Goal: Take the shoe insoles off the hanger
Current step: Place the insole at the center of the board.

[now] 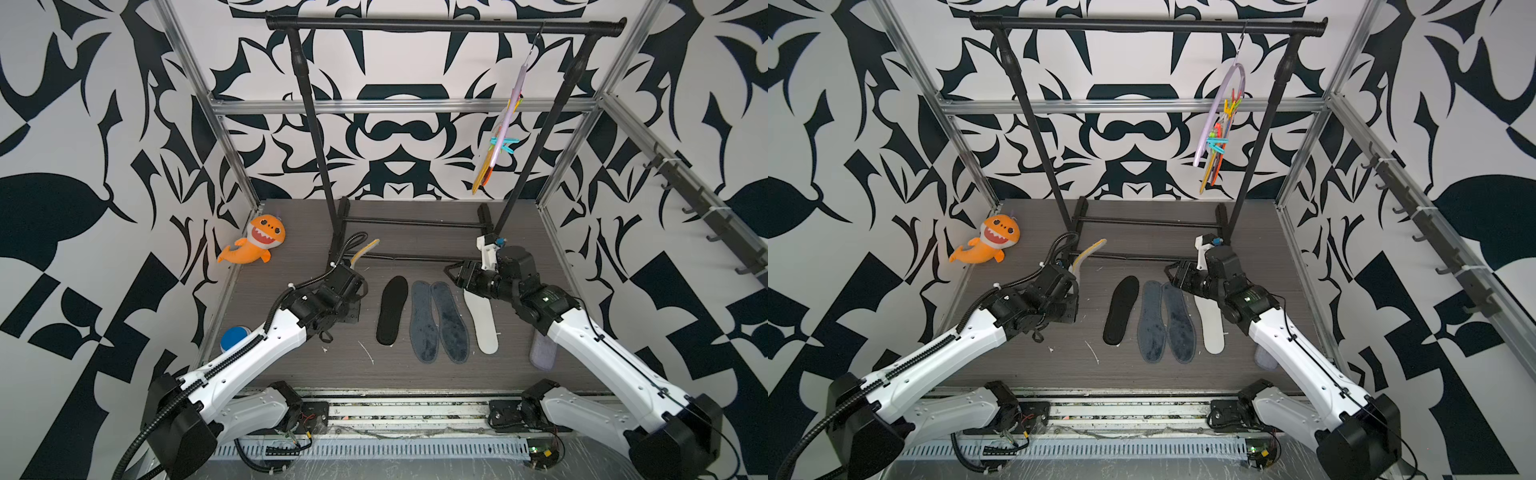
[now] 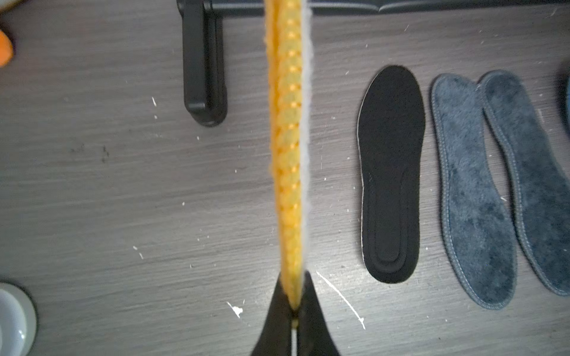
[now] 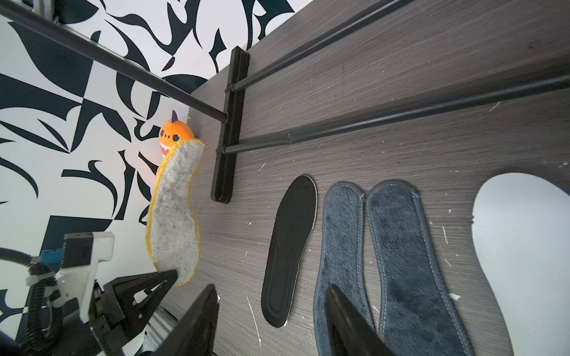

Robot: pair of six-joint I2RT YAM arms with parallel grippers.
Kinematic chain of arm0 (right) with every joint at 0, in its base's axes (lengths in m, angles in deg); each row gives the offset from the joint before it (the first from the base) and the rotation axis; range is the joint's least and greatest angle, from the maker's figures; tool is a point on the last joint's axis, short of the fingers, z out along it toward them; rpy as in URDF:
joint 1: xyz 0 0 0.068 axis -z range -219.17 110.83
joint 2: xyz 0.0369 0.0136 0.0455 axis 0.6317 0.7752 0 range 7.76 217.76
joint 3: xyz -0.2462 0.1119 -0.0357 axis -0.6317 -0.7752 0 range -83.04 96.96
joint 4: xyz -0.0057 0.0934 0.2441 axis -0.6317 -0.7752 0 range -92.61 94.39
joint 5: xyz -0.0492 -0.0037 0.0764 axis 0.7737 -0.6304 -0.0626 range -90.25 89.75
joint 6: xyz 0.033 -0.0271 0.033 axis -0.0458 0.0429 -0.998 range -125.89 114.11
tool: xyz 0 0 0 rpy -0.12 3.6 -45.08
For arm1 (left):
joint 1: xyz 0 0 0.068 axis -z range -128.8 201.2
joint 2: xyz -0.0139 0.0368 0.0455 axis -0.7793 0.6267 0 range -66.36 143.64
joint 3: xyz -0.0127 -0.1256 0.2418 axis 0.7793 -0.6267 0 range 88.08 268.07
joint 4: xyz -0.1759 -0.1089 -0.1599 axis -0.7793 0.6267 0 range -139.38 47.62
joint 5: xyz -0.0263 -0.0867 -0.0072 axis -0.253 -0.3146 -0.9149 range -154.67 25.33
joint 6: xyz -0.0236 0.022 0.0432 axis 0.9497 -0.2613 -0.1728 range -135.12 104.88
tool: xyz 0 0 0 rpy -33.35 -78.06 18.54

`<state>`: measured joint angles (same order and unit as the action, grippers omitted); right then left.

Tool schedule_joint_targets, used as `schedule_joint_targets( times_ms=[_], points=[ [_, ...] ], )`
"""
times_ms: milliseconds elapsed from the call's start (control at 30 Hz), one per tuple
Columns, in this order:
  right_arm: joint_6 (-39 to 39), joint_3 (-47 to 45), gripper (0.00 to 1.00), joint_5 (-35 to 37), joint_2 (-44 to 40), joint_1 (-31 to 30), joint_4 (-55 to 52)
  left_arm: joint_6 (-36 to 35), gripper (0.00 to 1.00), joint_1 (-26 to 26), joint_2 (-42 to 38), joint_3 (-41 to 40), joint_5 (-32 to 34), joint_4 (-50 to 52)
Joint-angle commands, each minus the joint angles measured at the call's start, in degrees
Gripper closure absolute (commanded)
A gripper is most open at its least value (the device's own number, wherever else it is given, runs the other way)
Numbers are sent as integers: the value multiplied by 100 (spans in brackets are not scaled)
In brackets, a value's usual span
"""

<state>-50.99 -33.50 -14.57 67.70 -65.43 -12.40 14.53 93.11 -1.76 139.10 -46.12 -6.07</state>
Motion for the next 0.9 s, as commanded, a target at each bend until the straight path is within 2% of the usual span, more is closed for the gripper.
schedule_joint_targets(
  times_ms=[0, 333, 867],
  points=[
    [54, -113, 42, 70, -71, -13, 205, 519, 100, 11, 163, -237, -307, 398],
    [14, -277, 42, 97, -199, -19, 223, 895, 100, 17, 1054, -527, -912, 73],
    [-59, -497, 41, 99, -360, -17, 280, 938, 100, 18, 1789, -621, -1457, -676]
  ],
)
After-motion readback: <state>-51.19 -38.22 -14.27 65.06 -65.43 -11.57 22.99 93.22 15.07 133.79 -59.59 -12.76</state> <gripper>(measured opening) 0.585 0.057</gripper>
